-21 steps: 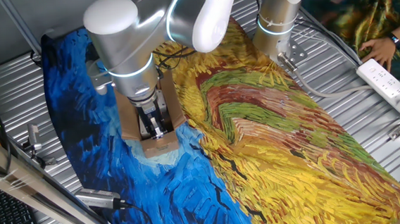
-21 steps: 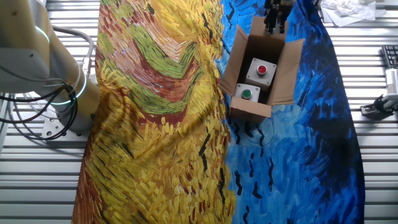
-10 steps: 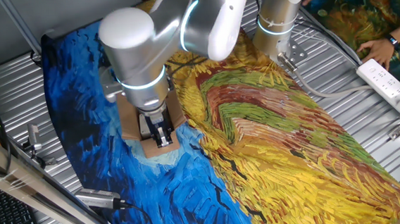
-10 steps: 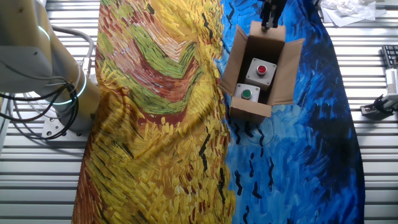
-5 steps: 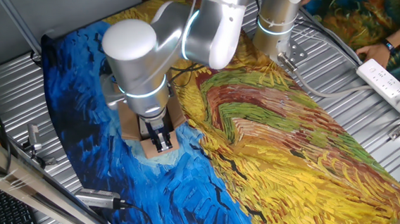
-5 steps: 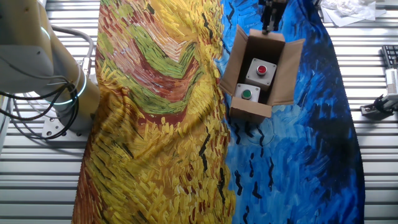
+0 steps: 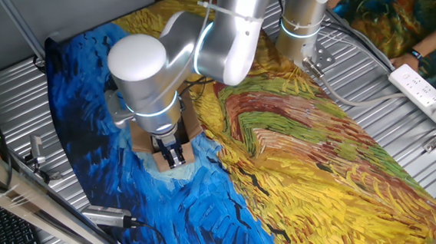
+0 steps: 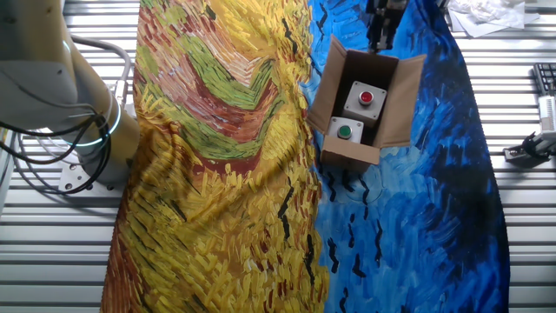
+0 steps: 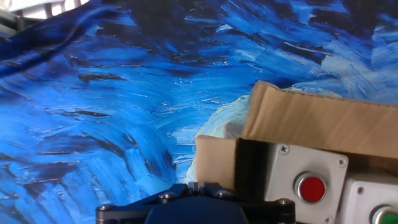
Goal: Open a box
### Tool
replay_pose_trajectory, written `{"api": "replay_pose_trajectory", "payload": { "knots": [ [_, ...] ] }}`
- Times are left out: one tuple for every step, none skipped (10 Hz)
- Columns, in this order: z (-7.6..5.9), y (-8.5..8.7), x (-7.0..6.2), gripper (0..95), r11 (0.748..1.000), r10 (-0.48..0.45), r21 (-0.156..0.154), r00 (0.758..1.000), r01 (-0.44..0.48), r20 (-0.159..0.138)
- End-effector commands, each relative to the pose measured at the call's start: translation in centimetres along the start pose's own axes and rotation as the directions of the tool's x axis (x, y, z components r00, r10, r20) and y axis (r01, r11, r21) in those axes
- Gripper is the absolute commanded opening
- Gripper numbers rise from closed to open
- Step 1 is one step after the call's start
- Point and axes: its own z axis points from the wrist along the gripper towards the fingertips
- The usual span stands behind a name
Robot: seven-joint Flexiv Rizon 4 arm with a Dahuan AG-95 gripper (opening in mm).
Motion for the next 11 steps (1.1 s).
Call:
{"api": "replay_pose_trajectory", "payload": {
  "knots": [
    [-0.1, 0.0, 0.1, 0.0, 1.0, 0.002, 0.004, 1.0, -0.002, 0.0],
    [-0.1, 0.0, 0.1, 0.0, 1.0, 0.003, 0.004, 1.0, -0.003, 0.0],
    [-0.1, 0.0, 0.1, 0.0, 1.0, 0.003, 0.003, 1.0, -0.003, 0.001],
    [-0.1, 0.0, 0.1, 0.0, 1.0, 0.004, 0.003, 1.0, -0.004, 0.002],
    [-0.1, 0.0, 0.0, 0.0, 1.0, 0.004, 0.002, 1.0, -0.004, 0.003],
    [-0.2, 0.0, 0.0, 0.0, 1.0, 0.005, 0.001, 1.0, -0.005, 0.004],
    [-0.2, 0.1, 0.0, 0.0, 1.0, 0.005, 0.001, 1.0, -0.005, 0.004],
    [-0.2, 0.2, 0.0, 0.0, 1.0, 0.006, 0.001, 1.0, -0.006, 0.004],
    [-1.2, 0.5, 0.2, 0.0, 1.0, 0.021, -0.003, 1.0, -0.021, 0.008],
    [-2.1, 0.8, 0.6, 0.0, 0.999, 0.035, -0.008, 0.999, -0.035, 0.007],
    [-2.9, 0.9, 0.9, 0.0, 0.999, 0.046, -0.012, 0.999, -0.045, 0.008]
  ]
}}
